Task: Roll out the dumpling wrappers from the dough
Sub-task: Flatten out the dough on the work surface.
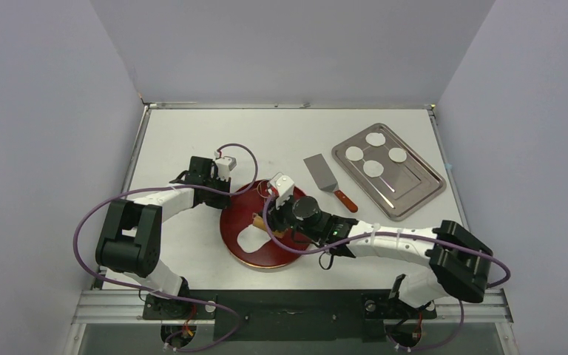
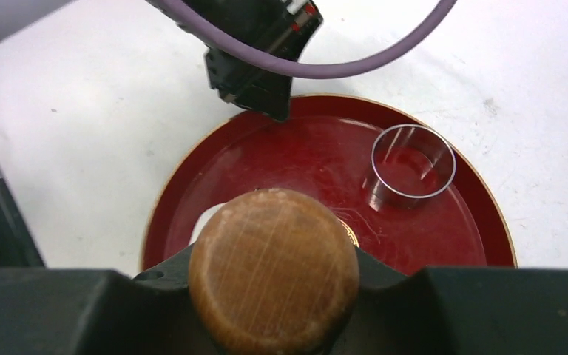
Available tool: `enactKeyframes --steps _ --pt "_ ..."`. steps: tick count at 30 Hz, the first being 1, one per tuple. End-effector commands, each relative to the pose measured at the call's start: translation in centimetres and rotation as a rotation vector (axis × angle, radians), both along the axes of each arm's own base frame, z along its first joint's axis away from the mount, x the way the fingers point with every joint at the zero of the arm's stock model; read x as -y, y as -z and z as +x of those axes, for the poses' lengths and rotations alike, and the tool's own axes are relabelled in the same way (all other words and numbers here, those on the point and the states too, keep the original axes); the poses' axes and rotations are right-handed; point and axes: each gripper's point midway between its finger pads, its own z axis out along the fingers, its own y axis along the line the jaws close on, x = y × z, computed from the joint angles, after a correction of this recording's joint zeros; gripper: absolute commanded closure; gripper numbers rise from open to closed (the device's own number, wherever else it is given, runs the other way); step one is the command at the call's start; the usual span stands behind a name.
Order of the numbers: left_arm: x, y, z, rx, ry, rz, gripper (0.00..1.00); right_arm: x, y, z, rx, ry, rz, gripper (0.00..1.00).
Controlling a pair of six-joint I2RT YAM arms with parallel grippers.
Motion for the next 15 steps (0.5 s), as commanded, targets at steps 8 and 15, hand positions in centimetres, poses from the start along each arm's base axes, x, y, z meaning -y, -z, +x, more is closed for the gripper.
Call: enactKeyframes --steps 8,15 --pt "-0.4 -0.5 0.5 0.038 -0.007 0.019 1.0 -2.0 7.8 0.5 -0.077 -0.046 -0.114 1.0" --pt "-0.5 -0.9 0.7 0.052 -0.012 0.019 1.0 0.6 12.9 -3.7 -0.184 -0.03 -0.18 1.0"
